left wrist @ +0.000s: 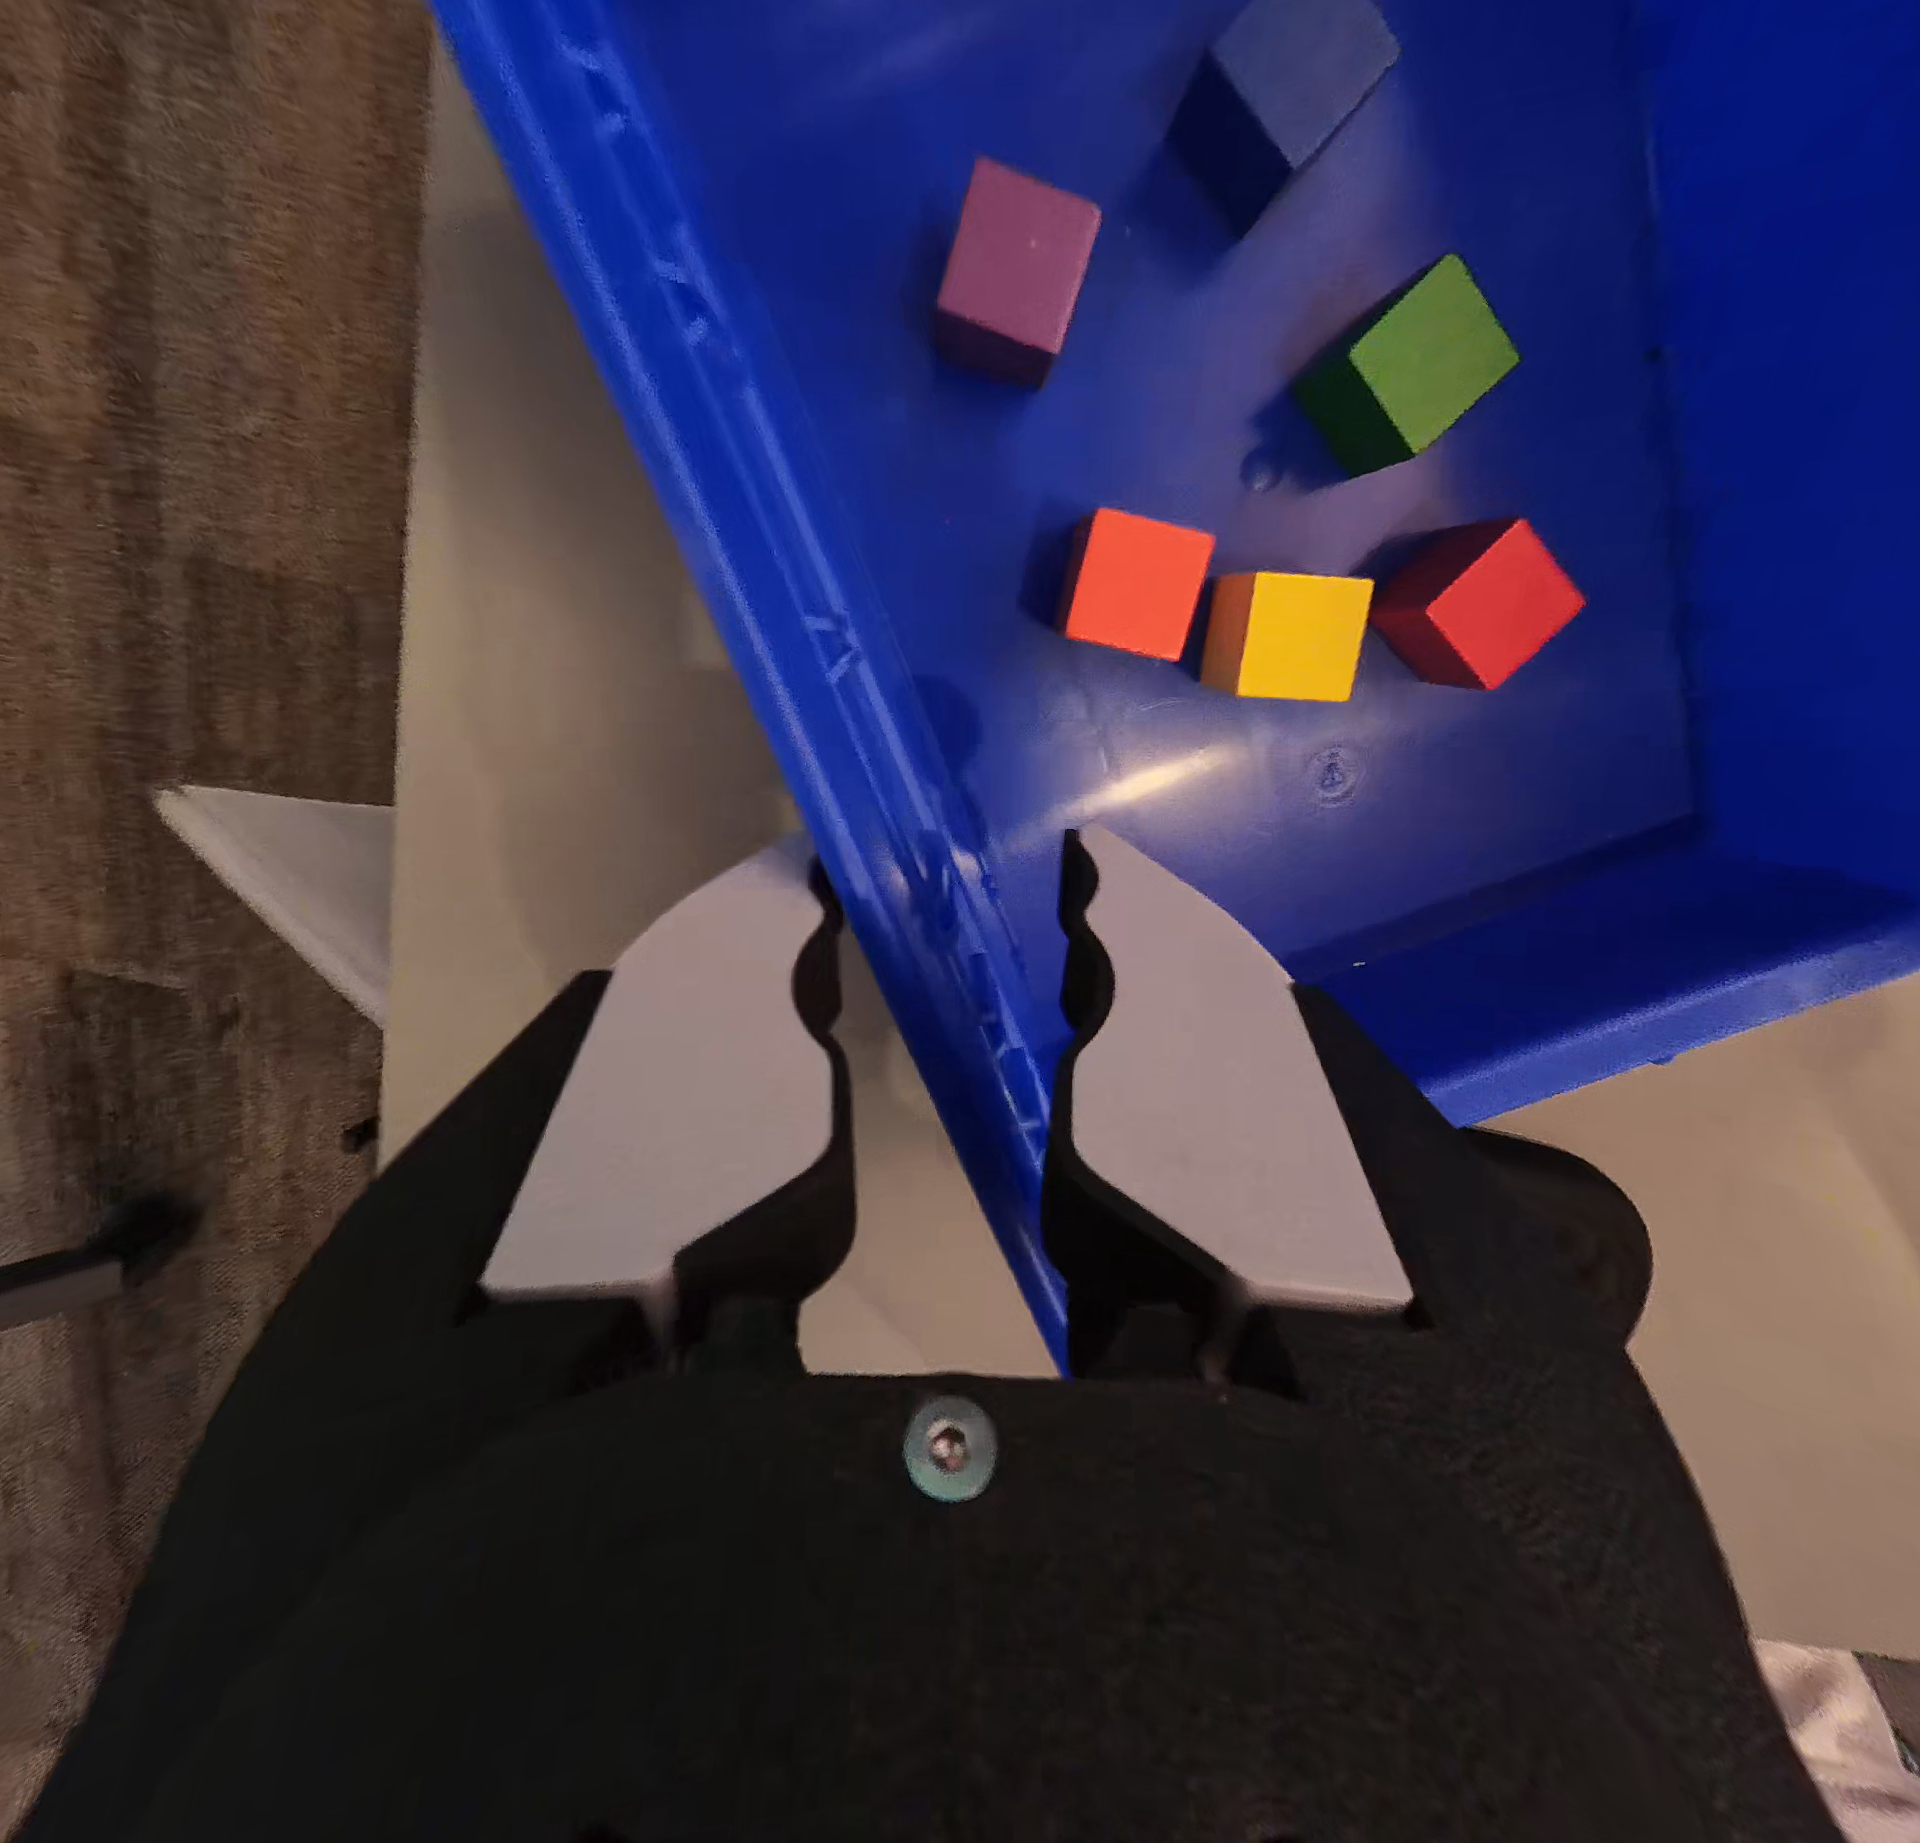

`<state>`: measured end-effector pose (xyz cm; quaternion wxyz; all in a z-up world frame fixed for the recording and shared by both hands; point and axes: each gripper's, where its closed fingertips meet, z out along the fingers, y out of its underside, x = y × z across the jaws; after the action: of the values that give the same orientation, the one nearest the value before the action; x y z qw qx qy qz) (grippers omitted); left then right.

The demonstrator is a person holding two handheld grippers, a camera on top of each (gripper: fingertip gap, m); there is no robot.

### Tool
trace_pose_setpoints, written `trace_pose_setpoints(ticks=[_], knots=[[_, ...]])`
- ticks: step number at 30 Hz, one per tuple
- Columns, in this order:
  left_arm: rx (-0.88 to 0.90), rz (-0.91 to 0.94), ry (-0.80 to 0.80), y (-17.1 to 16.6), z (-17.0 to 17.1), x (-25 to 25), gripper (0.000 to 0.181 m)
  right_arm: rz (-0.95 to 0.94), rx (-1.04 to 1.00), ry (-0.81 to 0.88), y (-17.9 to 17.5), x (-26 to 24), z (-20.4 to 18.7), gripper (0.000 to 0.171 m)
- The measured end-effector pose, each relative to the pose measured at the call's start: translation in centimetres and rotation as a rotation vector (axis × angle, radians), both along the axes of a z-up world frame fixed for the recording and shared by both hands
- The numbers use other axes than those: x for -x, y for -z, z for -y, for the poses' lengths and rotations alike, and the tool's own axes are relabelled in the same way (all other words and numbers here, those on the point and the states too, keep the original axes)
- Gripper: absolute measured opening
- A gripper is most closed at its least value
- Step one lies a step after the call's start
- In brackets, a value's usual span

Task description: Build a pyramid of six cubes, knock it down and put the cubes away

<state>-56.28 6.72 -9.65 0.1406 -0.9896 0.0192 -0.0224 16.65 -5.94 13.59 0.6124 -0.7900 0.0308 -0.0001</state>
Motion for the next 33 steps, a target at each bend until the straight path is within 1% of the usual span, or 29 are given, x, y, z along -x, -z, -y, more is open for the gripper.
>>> trace_pose_setpoints(ticks=[1,3,4,8,14,16,19,24,30,33], knots=[[0.009,-0.004,0.004,0.3,-0.1,0.1,0.033,-0.001,0.002,-0.047,-0.1,1.1,-0.1,0.036],[0.014,-0.047,0.010,0.7,-0.3,0.7,0.016,0.022,-0.008,-0.092,-0.2,2.5,-0.3,0.036],[0.013,-0.037,0.020,0.8,-0.4,0.6,0.014,0.041,-0.003,-0.089,0.0,2.7,-0.5,0.036],[-0.026,-0.059,0.067,0.9,-1.6,0.5,0.012,0.112,0.109,-0.047,2.5,2.2,-1.3,0.036],[-0.061,-0.078,0.290,0.8,-2.8,-2.3,0.011,0.221,0.180,-0.065,3.9,3.6,-1.9,0.036],[-0.079,-0.079,0.370,0.9,-3.0,-3.6,0.009,0.241,0.197,-0.090,4.3,4.4,-2.1,0.036],[-0.126,-0.101,0.491,0.9,-3.8,-5.5,0.011,0.262,0.220,-0.109,5.0,5.0,-2.4,0.036],[-0.101,-0.052,0.418,0.9,-4.1,-6.3,0.008,0.292,0.263,-0.125,6.2,5.4,-3.0,0.036],[-0.093,0.061,0.328,0.9,-4.0,-6.5,0.004,0.304,0.304,-0.116,7.3,4.9,-3.3,0.036],[-0.091,0.058,0.318,0.9,-4.0,-6.5,0.004,0.302,0.316,-0.116,7.6,4.6,-3.4,0.036]])
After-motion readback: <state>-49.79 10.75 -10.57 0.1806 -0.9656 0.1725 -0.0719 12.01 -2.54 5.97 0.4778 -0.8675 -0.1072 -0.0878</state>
